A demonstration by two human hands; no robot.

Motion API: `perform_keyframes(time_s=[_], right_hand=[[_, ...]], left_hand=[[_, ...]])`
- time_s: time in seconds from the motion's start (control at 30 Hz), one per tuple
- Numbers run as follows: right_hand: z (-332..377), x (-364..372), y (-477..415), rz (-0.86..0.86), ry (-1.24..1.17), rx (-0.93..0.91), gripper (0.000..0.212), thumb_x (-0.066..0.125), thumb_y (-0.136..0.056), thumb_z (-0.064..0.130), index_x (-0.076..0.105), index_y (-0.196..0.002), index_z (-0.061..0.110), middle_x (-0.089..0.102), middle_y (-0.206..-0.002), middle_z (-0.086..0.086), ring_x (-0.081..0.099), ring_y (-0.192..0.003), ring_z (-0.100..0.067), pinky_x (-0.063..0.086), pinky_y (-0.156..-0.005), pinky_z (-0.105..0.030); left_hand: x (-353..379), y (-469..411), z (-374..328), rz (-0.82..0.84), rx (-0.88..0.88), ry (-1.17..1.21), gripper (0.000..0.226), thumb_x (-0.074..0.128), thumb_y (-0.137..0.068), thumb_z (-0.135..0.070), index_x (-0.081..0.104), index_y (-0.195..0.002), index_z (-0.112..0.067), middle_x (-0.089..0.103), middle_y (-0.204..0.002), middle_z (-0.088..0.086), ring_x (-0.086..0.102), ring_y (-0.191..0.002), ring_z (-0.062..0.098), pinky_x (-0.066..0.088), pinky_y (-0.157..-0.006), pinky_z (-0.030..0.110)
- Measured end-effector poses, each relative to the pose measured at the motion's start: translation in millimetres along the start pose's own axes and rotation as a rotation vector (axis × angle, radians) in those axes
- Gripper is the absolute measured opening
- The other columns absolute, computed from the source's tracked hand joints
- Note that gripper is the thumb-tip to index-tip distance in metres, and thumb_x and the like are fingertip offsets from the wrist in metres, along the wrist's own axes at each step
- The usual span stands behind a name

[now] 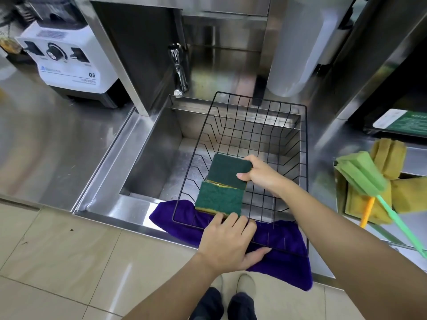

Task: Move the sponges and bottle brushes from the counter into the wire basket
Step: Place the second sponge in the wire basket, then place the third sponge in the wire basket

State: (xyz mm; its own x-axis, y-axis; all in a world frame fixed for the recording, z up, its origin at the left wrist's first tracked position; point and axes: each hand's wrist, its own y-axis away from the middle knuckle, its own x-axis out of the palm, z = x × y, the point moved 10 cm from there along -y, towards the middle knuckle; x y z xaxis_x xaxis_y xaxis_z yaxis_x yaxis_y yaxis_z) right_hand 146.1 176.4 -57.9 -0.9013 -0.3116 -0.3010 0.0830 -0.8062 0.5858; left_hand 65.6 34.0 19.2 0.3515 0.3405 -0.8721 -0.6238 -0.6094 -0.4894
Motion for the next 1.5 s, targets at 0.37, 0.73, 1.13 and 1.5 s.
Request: perform_keyframes(time_s=[0.37,0.73,1.13,1.5], right_hand=[[3,2,4,0.033,0.333,-0.068,0.049,0.046,-0.095,0.032,0.033,-0.142,0.025,0.032,-0.147,-0.008,0.03,-0.136,-0.028,0.024,-0.114,-0.043],[45,-51,55,-0.325,0.399,-0.292,0.045,0.047,-0.095,0.026,0.04,-0.137,0.012,0.046,-0.137,-0.01,0.052,-0.116,-0.022,0.041,-0.104,-0.037],[-23,-231,181,-1.197,0.187,-0.21,0.027,0.043,-0.091,0.005,0.059,-0.112,0.003,0.061,-0.115,-0.015,0.055,-0.108,-0.032,0.043,-0.095,-0.041],[-155,-256,171,-0.635,0.903,0.436,0.07,0.06,-0.082,0.02,0.025,-0.142,0.035,0.004,-0.158,-0.007,-0.002,-0.147,-0.029,0.018,-0.111,-0.053]], left_hand=[[-1,-1,-1,-0.019,0.008,0.007,0.051,0.047,-0.09,-0.059,0.063,-0.083,-0.011,0.054,-0.072,0.001,0.047,-0.064,0.02,0.036,-0.057,0.031],[10,-14,-19,0.112,0.01,0.01,0.058,0.039,-0.09,-0.065,0.064,-0.082,-0.013,0.058,-0.073,0.001,0.053,-0.066,0.021,0.043,-0.06,0.033],[27,-35,-66,0.129,0.063,0.052,0.053,0.042,-0.087,-0.06,0.064,-0.077,-0.013,0.06,-0.07,0.002,0.057,-0.06,0.023,0.046,-0.052,0.032],[25,-35,-68,0.098,0.071,0.029,0.052,0.045,-0.087,-0.06,0.061,-0.074,-0.012,0.057,-0.067,0.003,0.056,-0.059,0.023,0.045,-0.052,0.035]])
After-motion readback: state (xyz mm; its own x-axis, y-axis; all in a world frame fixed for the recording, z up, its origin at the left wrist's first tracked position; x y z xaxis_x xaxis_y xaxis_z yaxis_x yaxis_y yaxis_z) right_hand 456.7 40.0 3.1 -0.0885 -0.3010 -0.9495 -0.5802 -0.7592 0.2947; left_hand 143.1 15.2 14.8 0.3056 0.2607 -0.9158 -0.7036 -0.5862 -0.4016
